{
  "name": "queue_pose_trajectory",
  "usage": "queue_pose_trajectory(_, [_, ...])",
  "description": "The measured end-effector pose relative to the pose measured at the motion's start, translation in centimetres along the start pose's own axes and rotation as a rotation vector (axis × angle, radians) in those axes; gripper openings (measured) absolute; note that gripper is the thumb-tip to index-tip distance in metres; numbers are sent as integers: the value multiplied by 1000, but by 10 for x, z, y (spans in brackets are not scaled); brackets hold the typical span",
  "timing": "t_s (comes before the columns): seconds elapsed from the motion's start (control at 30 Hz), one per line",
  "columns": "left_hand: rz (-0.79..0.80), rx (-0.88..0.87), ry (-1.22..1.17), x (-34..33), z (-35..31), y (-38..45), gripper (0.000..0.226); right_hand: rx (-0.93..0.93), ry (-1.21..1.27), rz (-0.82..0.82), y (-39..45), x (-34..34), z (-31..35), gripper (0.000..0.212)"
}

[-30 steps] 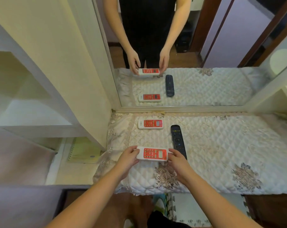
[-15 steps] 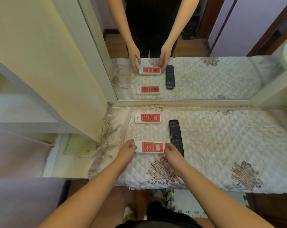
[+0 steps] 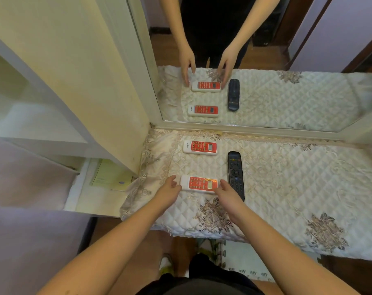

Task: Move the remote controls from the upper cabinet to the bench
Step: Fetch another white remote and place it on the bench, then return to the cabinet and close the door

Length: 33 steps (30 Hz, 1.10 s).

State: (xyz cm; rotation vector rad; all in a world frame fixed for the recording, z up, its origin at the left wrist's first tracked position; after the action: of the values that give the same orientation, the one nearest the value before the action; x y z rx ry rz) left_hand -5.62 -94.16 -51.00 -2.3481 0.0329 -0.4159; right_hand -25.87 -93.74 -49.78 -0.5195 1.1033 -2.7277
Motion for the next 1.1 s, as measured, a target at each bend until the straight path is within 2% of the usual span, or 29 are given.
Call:
queue_pose_trajectory(0.13, [6, -4, 127, 12, 8, -3, 47, 10, -83, -4, -2, 0, 4, 49])
queue_pose_trajectory(0.3, [-20, -62, 331, 32, 18, -17, 50, 148, -300, 52, -12, -5, 18, 43])
queue_pose_trajectory(0.47, [-124, -188, 610, 51, 17, -50, 52, 387, -838, 91, -18, -21, 32, 50])
queue_pose_trajectory(0.6, [-295, -194, 898, 65, 19, -88, 60, 514, -1144, 20, -26, -42, 39, 57])
queue_pose_trajectory(0.7, [-385, -198, 923, 72, 25, -111, 65, 578, -1283, 11, -36, -62, 43, 58])
queue_pose_trajectory(0.9, [-423, -178, 834, 89, 58, -148, 69, 722, -1435, 4, -55, -100, 49, 63])
queue_pose_trajectory(1.0, [-465, -112, 761, 107, 85, -169, 67, 788, -1463, 54, -70, -129, 52, 82])
queue_pose_trajectory(1.03, [-499, -86, 756, 116, 96, -178, 67, 818, -1461, 65, -77, -140, 53, 83])
queue_pose_trajectory(1.1, [-539, -21, 735, 131, 120, -198, 69, 870, -1493, 93, -91, -164, 51, 71])
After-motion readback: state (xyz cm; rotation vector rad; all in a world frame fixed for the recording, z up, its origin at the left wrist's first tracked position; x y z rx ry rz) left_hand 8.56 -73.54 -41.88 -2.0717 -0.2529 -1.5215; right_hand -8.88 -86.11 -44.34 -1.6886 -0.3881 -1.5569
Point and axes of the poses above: each hand's wrist, its own y-axis towards the middle knuckle, its own x-axis out of the back of the hand, z = x × y, the point moved 8 cm from there along y, towards the middle knuckle, and after that the axes turned 8 degrees about -y, right-handed, at the moved point
